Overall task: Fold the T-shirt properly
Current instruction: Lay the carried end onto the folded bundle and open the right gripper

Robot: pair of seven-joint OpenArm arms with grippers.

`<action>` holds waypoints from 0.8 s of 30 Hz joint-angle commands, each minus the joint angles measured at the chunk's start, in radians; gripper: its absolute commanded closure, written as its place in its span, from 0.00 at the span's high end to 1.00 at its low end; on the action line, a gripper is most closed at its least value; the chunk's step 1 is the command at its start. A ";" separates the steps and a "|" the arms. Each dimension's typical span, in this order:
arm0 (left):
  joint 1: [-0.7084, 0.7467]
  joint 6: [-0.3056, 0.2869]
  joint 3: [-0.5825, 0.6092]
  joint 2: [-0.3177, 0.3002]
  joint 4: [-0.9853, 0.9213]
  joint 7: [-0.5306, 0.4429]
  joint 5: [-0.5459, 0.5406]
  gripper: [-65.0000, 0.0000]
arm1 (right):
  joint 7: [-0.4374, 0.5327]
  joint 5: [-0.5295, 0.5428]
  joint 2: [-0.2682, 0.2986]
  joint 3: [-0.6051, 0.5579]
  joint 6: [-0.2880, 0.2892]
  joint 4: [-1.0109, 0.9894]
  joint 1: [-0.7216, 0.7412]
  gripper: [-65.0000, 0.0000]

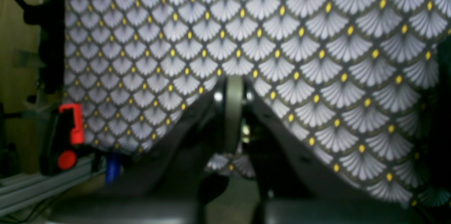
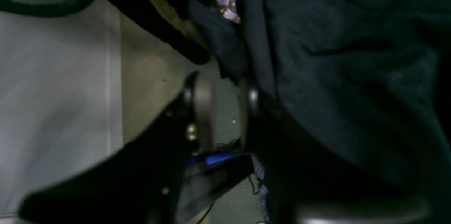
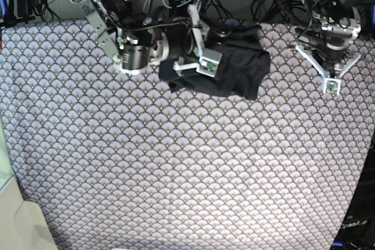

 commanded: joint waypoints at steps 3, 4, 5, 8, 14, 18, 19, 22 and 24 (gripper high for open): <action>-0.028 0.006 0.001 -0.006 0.021 -0.015 -0.006 0.00 | 0.022 0.023 0.027 0.003 0.007 0.063 0.017 0.00; -0.037 0.006 0.002 -0.006 0.021 -0.015 -0.006 0.00 | 0.022 0.023 0.039 0.003 0.007 0.080 0.019 0.00; -0.046 0.006 0.002 -0.006 0.024 -0.013 -0.006 0.00 | 0.022 0.023 0.047 0.004 0.007 0.097 0.019 0.00; -0.060 0.006 0.005 -0.006 0.024 0.005 -0.007 0.00 | 0.022 0.023 0.093 0.007 0.007 0.137 0.032 0.00; -0.101 0.006 0.030 -0.006 0.024 0.211 -0.090 0.00 | 0.024 0.023 0.177 0.009 0.007 0.145 0.043 0.00; -0.104 0.006 0.094 -0.006 0.024 0.223 -0.096 0.00 | 0.024 0.023 0.206 0.010 0.007 0.145 0.074 0.00; -0.101 0.006 0.113 -0.006 0.024 0.225 -0.095 0.00 | 0.024 0.023 0.209 0.010 0.007 0.145 0.077 0.00; -0.069 0.006 0.157 -0.006 0.025 0.216 -0.093 0.00 | 0.013 0.022 0.211 0.029 0.007 0.145 0.091 0.00; -0.061 0.006 0.191 -0.006 0.030 0.216 -0.093 0.00 | -0.010 0.022 0.217 0.052 0.007 0.145 0.097 0.00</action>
